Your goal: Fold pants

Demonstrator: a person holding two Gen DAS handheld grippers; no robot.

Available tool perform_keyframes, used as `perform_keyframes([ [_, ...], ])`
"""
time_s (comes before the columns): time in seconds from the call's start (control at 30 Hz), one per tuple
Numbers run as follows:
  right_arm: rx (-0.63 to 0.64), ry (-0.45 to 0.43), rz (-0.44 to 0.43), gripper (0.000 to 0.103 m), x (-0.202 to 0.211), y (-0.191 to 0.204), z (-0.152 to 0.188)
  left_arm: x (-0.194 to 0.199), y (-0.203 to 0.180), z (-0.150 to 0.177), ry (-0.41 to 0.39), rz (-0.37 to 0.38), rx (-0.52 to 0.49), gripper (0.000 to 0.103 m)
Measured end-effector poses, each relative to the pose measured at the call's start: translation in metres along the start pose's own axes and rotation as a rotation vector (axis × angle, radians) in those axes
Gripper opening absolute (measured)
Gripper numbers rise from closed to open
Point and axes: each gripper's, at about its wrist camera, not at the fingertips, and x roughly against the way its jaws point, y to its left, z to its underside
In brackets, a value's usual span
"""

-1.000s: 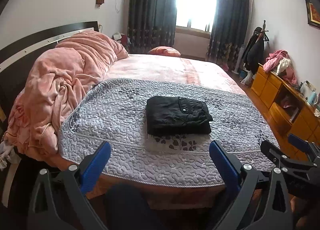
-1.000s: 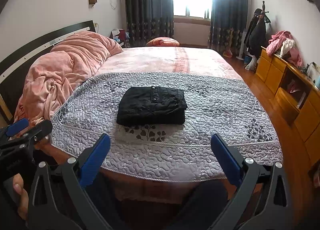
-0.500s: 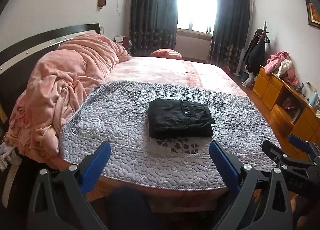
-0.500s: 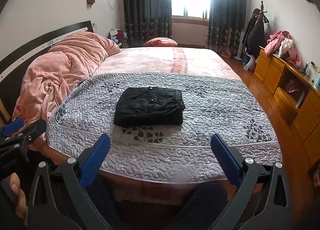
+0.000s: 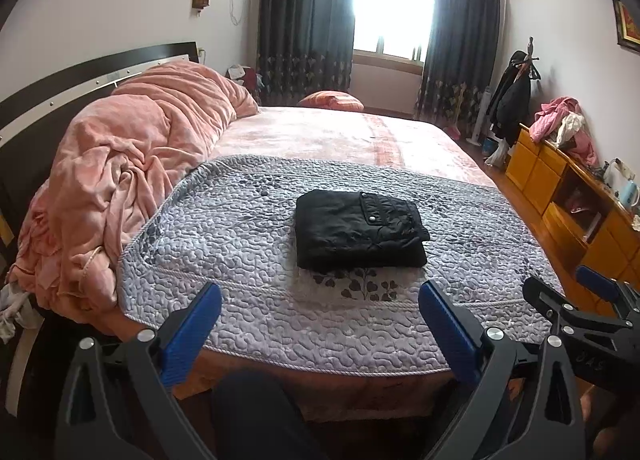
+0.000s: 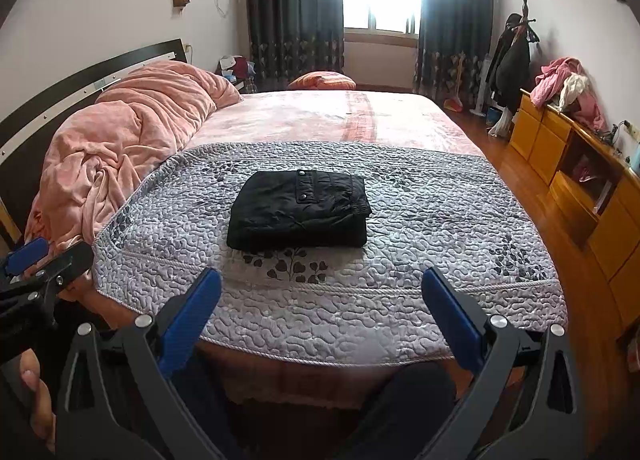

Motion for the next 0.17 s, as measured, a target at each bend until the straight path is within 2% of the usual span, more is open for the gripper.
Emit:
perform_keyframes([
  [0.17,0.003,-0.004,-0.003,0.100,0.0010,0.0000,-0.0007,0.0007,0.0013,-0.0001,0.001,0.005,0.007,0.099],
])
